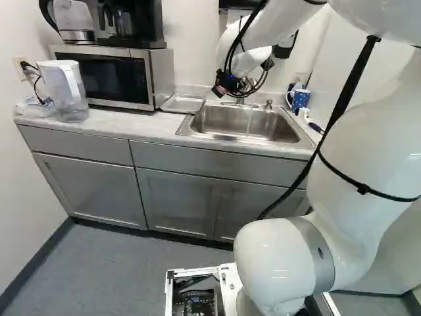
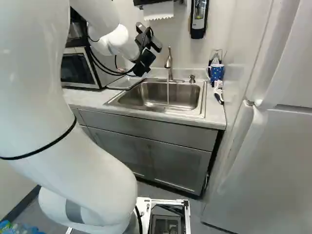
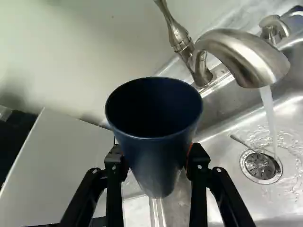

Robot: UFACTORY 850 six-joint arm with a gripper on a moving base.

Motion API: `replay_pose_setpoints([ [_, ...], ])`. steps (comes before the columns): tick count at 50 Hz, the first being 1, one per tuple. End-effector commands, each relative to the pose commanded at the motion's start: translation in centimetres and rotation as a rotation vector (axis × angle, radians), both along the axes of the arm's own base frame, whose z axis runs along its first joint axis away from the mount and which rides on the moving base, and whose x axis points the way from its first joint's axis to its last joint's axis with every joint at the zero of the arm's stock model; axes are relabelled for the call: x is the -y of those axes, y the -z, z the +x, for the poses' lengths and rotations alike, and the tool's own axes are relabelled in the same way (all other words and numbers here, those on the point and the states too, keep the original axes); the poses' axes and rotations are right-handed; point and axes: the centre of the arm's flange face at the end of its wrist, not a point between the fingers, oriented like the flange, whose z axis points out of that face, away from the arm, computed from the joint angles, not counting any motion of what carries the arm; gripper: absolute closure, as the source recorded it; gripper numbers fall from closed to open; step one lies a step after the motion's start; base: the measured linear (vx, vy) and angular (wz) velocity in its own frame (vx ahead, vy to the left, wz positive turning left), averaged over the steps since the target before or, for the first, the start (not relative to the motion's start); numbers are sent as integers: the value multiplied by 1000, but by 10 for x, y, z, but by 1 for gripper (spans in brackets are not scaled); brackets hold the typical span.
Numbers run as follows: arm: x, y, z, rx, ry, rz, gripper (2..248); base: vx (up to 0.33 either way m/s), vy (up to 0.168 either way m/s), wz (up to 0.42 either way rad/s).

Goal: Rinse the cup and place it in the tray

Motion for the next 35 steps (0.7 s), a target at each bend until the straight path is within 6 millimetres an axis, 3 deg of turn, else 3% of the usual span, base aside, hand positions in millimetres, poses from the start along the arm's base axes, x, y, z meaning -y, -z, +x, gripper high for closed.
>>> replay_pose_setpoints([
  [35, 0, 0, 0, 2, -171, -326, 125, 0, 0, 0],
])
